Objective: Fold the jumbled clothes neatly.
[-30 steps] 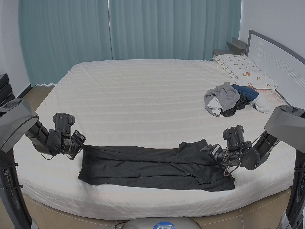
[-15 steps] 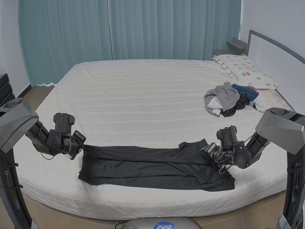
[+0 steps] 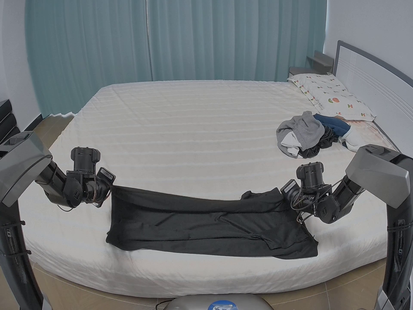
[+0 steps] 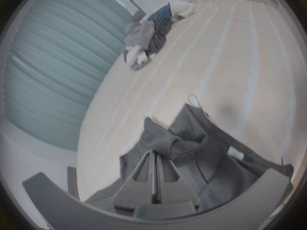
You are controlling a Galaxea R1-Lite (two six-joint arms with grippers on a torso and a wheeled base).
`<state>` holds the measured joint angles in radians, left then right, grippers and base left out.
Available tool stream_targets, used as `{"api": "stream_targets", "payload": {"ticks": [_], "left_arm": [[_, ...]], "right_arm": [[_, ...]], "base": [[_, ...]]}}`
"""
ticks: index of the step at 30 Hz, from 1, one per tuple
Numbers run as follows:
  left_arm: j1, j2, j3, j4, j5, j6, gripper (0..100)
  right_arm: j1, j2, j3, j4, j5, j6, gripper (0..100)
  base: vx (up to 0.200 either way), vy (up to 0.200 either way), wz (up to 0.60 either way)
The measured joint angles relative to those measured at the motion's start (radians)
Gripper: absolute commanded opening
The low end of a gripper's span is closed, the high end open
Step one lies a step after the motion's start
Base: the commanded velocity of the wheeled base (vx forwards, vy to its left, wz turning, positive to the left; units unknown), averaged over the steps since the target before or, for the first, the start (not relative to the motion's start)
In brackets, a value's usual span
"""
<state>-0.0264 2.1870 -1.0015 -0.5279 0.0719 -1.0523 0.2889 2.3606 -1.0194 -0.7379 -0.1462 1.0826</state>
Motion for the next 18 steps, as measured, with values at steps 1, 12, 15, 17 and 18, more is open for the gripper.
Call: {"api": "stream_targets", "payload": {"ticks": [1,12,15,17,18], "left_arm": [[0.000,0.000,-0.001,-0.027,0.000,-0.012,0],[0.001,0.019,0.113,-0.320,-0.002,0.004,0],[0.000,0.024,0.190,-0.341,-0.006,0.071,0],[-0.001,0.027,0.243,-0.348,-0.008,0.138,0],[-0.002,0.029,0.267,-0.353,-0.009,0.176,0]], "right_arm": [[-0.002,0.000,-0.001,-0.039,-0.009,0.002,0],[-0.013,0.042,0.140,-0.479,-0.030,-0.083,0],[-0.011,0.053,0.225,-0.489,-0.023,-0.145,0],[-0.009,0.059,0.277,-0.499,-0.020,-0.183,0],[-0.007,0.062,0.300,-0.505,-0.019,-0.197,0]], "base": [[0.000,0.000,0.00],[0.000,0.000,0.00],[0.000,0.000,0.00],[0.000,0.000,0.00],[0.000,0.000,0.00]]}}
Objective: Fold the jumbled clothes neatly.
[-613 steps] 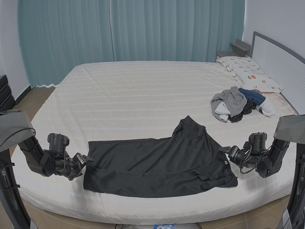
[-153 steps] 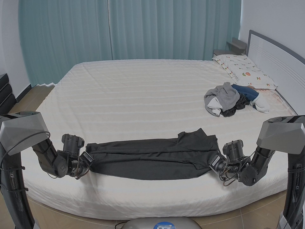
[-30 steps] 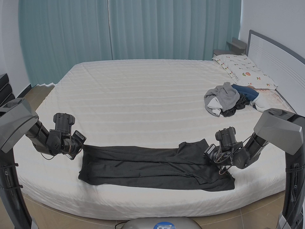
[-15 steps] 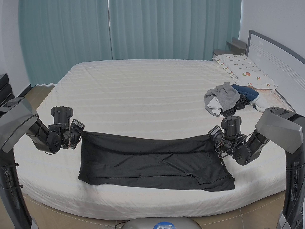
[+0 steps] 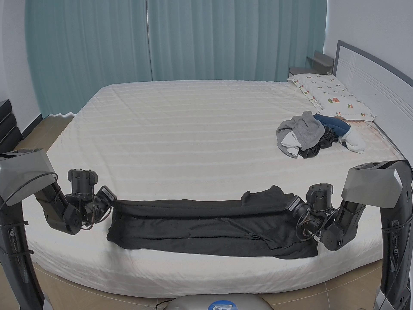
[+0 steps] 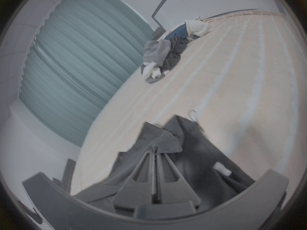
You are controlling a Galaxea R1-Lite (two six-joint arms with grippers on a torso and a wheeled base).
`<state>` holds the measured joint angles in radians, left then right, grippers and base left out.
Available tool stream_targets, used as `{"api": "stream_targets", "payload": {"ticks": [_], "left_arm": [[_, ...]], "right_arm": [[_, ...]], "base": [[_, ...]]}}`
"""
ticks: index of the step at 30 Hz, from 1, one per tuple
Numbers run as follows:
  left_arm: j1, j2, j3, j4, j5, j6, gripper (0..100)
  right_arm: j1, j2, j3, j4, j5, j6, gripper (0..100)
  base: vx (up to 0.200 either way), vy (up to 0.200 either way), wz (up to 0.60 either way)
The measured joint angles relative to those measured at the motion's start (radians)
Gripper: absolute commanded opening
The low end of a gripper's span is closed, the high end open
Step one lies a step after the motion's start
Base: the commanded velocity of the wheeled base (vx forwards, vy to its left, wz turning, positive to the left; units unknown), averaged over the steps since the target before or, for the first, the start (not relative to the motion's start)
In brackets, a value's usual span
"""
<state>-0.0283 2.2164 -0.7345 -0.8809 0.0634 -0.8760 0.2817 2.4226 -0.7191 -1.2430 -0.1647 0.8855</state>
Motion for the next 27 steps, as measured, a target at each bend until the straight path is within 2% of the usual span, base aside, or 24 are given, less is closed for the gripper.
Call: {"api": "stream_targets", "payload": {"ticks": [4,14,27], "left_arm": [[-0.002,0.009,0.069,-0.019,-0.002,0.089,0],[-0.005,0.014,0.140,-0.015,-0.010,0.166,0],[-0.005,-0.012,0.178,-0.010,-0.027,0.213,0]], "right_arm": [[0.010,0.011,0.062,-0.024,0.004,-0.040,0],[0.017,0.025,0.102,-0.021,0.025,-0.055,0],[-0.004,0.021,0.115,-0.017,0.036,-0.056,0]], "base": [[0.000,0.000,0.00],[0.000,0.000,0.00],[0.000,0.000,0.00]]}}
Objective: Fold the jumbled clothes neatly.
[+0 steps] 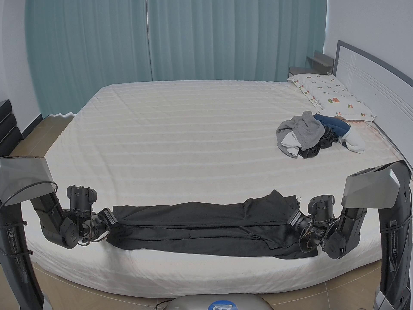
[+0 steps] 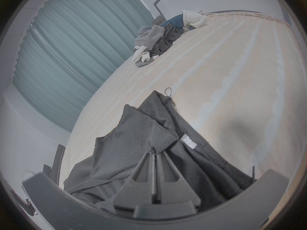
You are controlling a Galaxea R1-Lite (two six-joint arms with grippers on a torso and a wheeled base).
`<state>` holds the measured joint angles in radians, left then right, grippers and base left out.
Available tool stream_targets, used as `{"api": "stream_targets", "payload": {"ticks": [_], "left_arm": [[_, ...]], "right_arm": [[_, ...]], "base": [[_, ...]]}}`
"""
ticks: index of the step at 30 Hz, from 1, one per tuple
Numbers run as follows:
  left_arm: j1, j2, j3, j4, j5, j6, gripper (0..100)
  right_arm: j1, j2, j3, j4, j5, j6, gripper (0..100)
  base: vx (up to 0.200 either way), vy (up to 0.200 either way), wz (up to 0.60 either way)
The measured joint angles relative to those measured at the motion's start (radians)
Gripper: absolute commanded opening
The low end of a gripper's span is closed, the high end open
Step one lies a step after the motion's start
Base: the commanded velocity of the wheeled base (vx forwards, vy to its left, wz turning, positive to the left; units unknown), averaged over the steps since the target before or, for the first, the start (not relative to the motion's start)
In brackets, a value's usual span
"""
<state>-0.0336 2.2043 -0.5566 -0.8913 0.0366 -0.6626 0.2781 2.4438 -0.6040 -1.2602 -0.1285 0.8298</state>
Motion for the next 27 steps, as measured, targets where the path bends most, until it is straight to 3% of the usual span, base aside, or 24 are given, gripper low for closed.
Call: {"api": "stream_targets", "payload": {"ticks": [4,5,6,7,13,17,27], "left_arm": [[0.000,0.006,-0.004,0.001,0.000,0.000,0],[0.000,0.009,-0.005,0.001,0.000,0.001,100],[0.000,0.011,-0.005,0.002,-0.002,0.001,100],[0.000,0.014,-0.005,0.005,-0.003,0.001,100],[0.003,0.013,0.008,0.008,-0.038,0.007,100],[0.023,-0.016,0.021,0.015,-0.115,0.018,100],[0.096,-0.118,-0.007,0.158,-0.293,-0.002,100]], "right_arm": [[0.000,0.000,0.004,0.001,0.008,-0.001,0],[-0.001,0.000,0.004,0.001,0.011,-0.002,0],[-0.001,0.001,0.004,0.002,0.016,-0.005,0],[-0.001,0.001,0.004,0.002,0.022,-0.007,100],[-0.004,-0.014,0.010,0.003,0.030,-0.008,100],[-0.013,-0.071,0.035,0.004,0.046,-0.007,100],[-0.145,-0.204,0.069,0.050,0.203,0.015,100]], "base": [[0.000,0.000,0.00],[0.000,0.000,0.00],[0.000,0.000,0.00],[0.000,0.000,0.00],[0.000,0.000,0.00],[0.000,0.000,0.00],[0.000,0.000,0.00]]}}
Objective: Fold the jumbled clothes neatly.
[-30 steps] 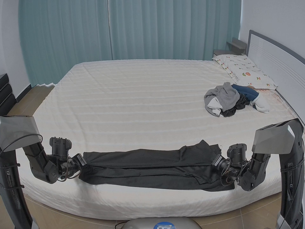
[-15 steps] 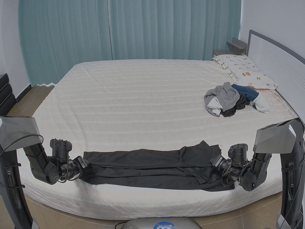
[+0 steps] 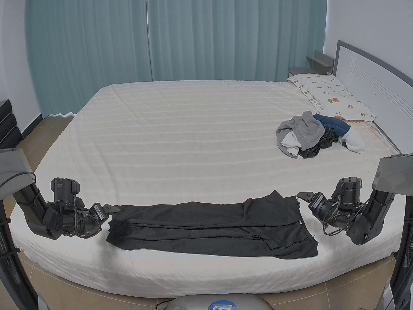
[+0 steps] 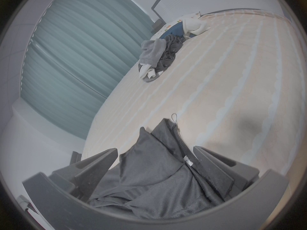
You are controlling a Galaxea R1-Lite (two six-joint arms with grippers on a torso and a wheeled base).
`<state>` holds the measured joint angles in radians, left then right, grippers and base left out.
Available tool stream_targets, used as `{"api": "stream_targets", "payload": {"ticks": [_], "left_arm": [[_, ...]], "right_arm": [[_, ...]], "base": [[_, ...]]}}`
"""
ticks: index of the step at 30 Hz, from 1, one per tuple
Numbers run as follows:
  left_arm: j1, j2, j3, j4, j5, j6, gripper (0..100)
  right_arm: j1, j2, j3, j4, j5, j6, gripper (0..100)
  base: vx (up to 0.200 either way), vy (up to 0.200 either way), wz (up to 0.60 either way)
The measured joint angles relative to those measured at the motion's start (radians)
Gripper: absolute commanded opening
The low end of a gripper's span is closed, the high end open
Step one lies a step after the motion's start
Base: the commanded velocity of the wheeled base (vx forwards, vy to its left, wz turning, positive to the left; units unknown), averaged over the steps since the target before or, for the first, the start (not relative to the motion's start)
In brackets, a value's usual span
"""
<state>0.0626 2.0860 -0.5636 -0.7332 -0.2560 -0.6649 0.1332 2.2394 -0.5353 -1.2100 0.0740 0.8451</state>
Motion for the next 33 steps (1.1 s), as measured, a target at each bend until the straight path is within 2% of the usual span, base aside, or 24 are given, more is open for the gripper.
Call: {"api": "stream_targets", "payload": {"ticks": [4,9,13,22,23,33], "left_arm": [[0.009,-0.010,-0.001,0.042,-0.092,0.004,100],[0.013,-0.009,0.026,0.053,-0.114,0.066,100],[0.013,0.002,0.046,0.051,-0.115,0.115,100],[0.011,0.049,0.039,0.048,-0.099,0.123,100],[0.011,0.054,0.036,0.047,-0.097,0.124,0],[-0.008,0.094,0.029,0.033,0.019,0.129,0]], "right_arm": [[-0.047,0.000,-0.010,0.005,0.084,0.056,100],[-0.085,0.016,-0.021,0.008,0.155,0.102,100],[-0.092,0.040,-0.029,0.009,0.169,0.111,100],[-0.094,0.072,-0.036,0.010,0.171,0.112,100],[-0.093,0.074,-0.036,0.010,0.171,0.112,100],[-0.089,0.082,-0.036,0.010,0.171,0.112,100]], "base": [[0.000,0.000,0.00],[0.000,0.000,0.00],[0.000,0.000,0.00],[0.000,0.000,0.00],[0.000,0.000,0.00],[0.000,0.000,0.00]]}}
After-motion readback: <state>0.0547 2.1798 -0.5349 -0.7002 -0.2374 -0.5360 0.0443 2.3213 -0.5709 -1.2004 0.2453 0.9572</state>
